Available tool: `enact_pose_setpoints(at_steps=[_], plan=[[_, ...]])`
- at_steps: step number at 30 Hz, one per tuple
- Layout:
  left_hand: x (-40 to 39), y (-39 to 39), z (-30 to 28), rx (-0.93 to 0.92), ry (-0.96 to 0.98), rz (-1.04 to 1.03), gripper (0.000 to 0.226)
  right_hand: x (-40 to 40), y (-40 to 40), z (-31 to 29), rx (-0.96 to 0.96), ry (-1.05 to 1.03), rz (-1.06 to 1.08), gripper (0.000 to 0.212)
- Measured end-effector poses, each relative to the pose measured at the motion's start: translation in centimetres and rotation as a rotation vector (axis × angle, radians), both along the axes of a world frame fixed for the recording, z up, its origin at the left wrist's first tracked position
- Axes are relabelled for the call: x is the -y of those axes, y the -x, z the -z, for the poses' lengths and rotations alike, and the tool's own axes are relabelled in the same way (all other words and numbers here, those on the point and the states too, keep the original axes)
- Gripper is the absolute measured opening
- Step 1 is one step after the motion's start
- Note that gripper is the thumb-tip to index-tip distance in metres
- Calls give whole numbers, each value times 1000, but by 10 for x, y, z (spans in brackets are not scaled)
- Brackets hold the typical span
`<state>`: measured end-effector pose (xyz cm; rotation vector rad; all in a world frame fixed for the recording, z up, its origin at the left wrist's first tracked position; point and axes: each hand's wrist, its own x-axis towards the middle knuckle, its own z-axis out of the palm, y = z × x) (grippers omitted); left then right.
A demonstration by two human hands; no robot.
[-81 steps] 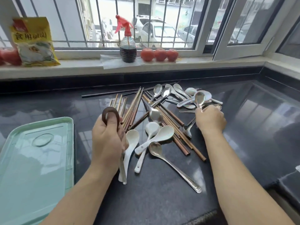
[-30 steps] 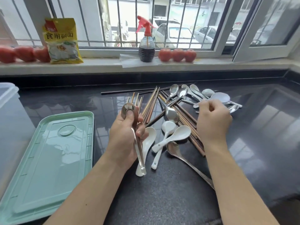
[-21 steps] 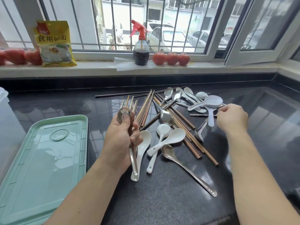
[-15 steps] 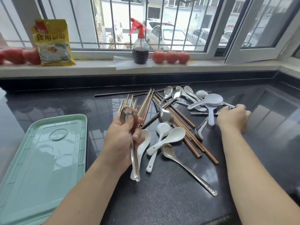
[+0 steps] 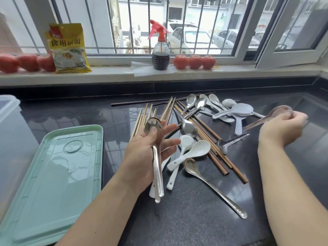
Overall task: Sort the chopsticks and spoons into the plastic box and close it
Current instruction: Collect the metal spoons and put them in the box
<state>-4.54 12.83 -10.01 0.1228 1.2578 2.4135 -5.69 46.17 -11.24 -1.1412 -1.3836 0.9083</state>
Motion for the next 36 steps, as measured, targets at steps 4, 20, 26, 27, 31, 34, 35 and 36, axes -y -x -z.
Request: enact_pose_setpoints(at_steps=[4,20,26,27,31,34,35,36], plan=[[1,1,-2,14,-22,-8,25,18,1,-16,-207,-279,-65,25],[1,3,0,-38,79,-77,24,190,4,-38,1,96,-1413,4],[2,3,0,-30,131,-55,36,187,-9,-32,156,-257,-1431,29],[3,3,-1,-23,150,-23,35,186,-9,-32,149,-276,-1429,26],[5,1,-6,-2,187,58,35,167,-5,-35,20,-148,-1372,19],[7,3,-8,43,154,30,38,144,-2,-36,-56,-36,-1255,20],[8,4,-8,43,147,26,38,139,-1,-36,-56,-45,-1226,20],[9,5,-7,39,139,27,37,135,-1,-35,-47,-73,-1215,20]])
